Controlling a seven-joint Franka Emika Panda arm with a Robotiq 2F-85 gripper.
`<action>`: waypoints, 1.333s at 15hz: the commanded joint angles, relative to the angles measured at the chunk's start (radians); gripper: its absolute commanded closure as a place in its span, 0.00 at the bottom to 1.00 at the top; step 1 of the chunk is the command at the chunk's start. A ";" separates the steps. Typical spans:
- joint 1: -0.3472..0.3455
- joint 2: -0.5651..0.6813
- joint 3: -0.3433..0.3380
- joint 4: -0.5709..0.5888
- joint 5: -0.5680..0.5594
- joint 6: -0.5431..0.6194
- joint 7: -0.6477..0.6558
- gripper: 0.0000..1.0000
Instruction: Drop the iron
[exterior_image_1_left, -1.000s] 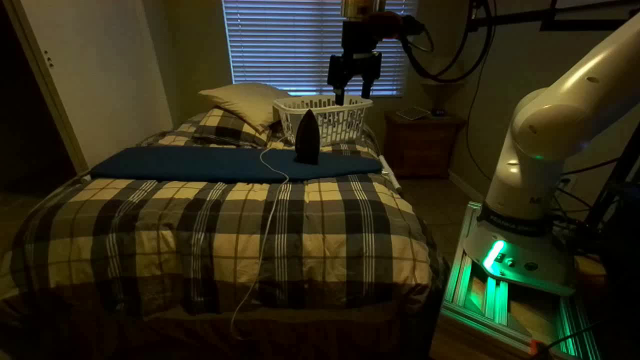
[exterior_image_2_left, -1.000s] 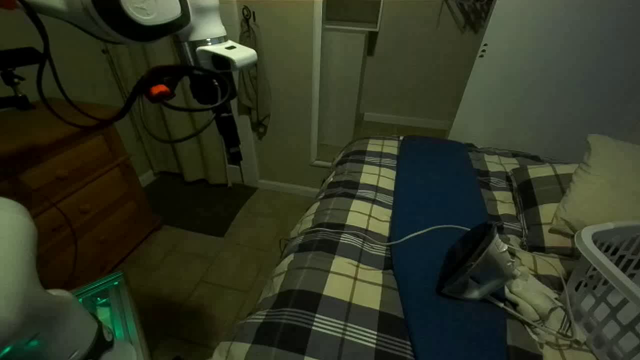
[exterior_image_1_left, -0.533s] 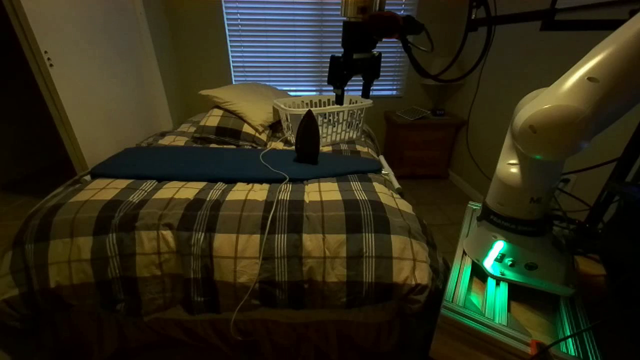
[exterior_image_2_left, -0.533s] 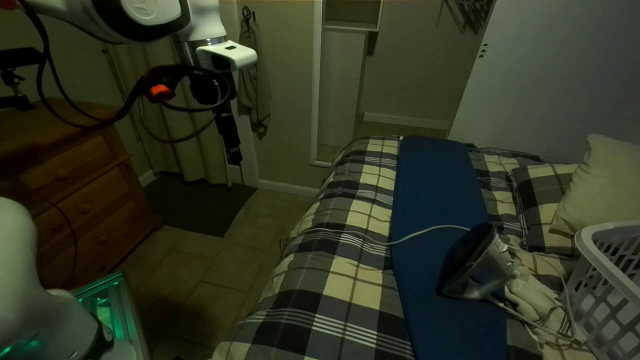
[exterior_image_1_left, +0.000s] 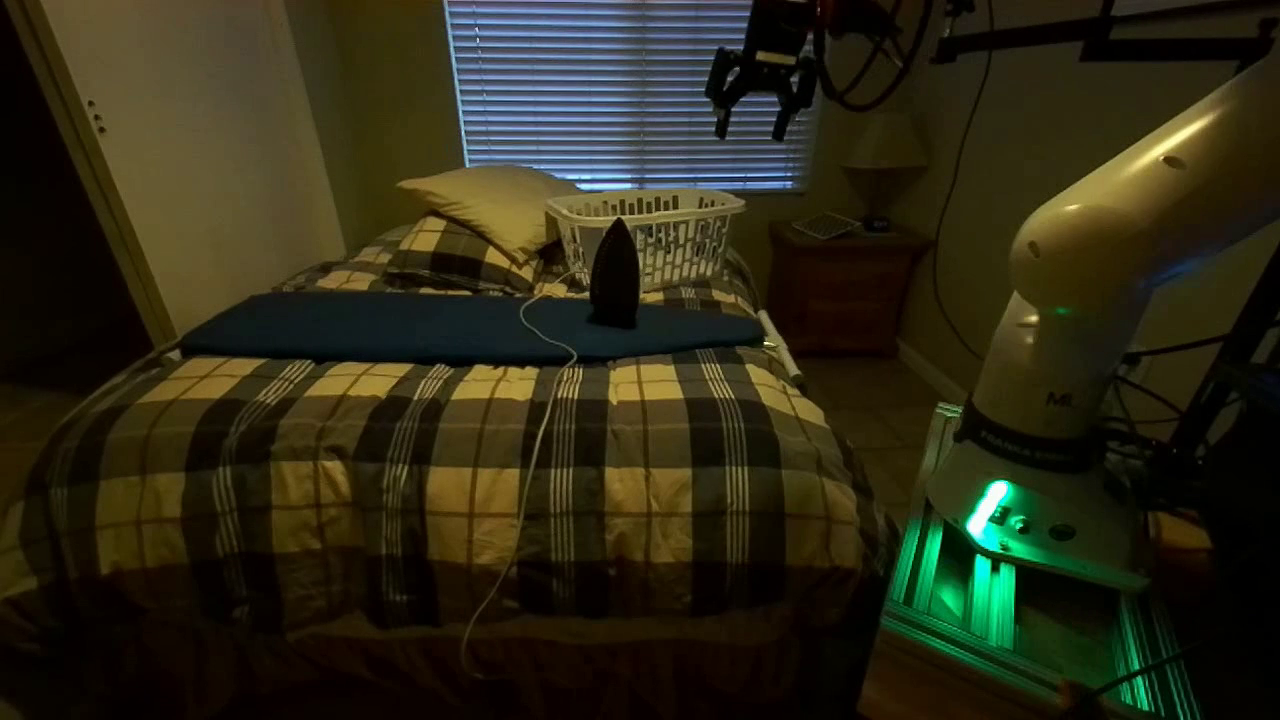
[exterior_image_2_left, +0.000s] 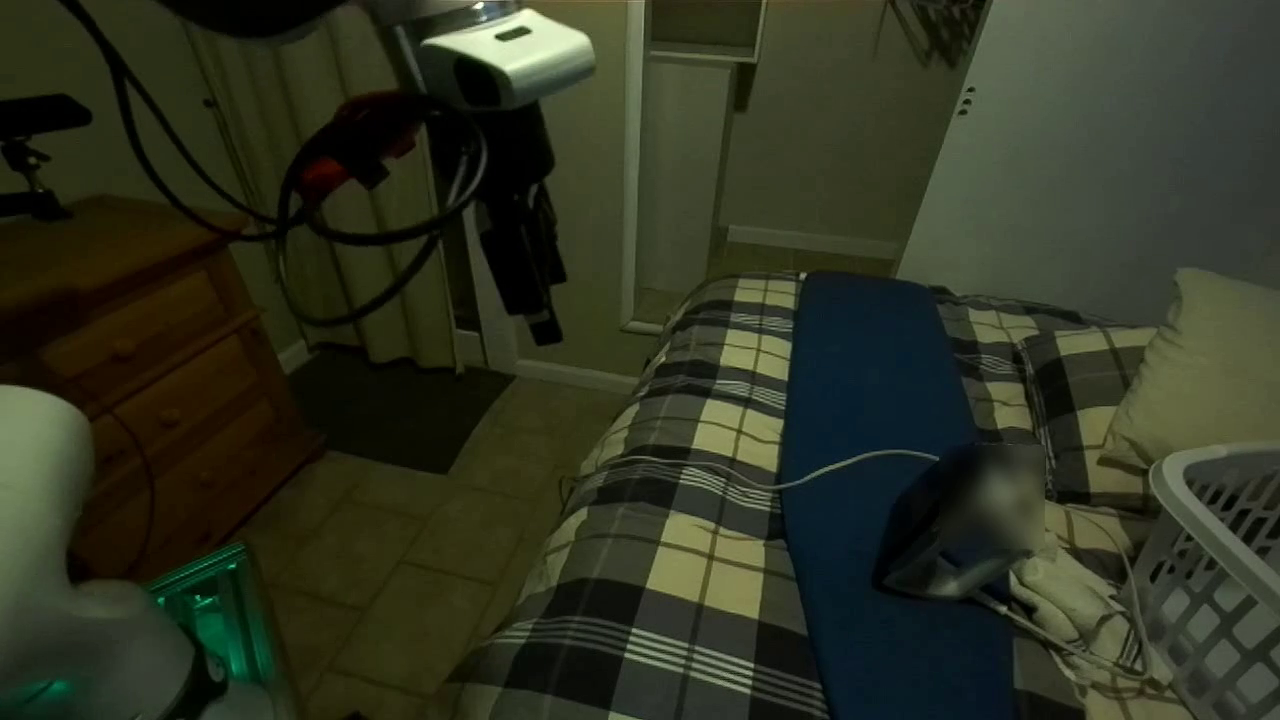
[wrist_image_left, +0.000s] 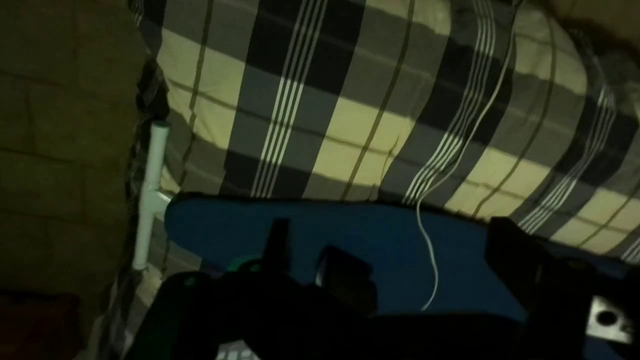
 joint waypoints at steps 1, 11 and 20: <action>-0.083 0.076 0.023 0.084 -0.102 0.146 0.046 0.00; -0.071 0.046 0.002 0.056 -0.079 0.136 0.018 0.00; -0.221 0.328 -0.076 0.323 -0.139 0.395 0.098 0.00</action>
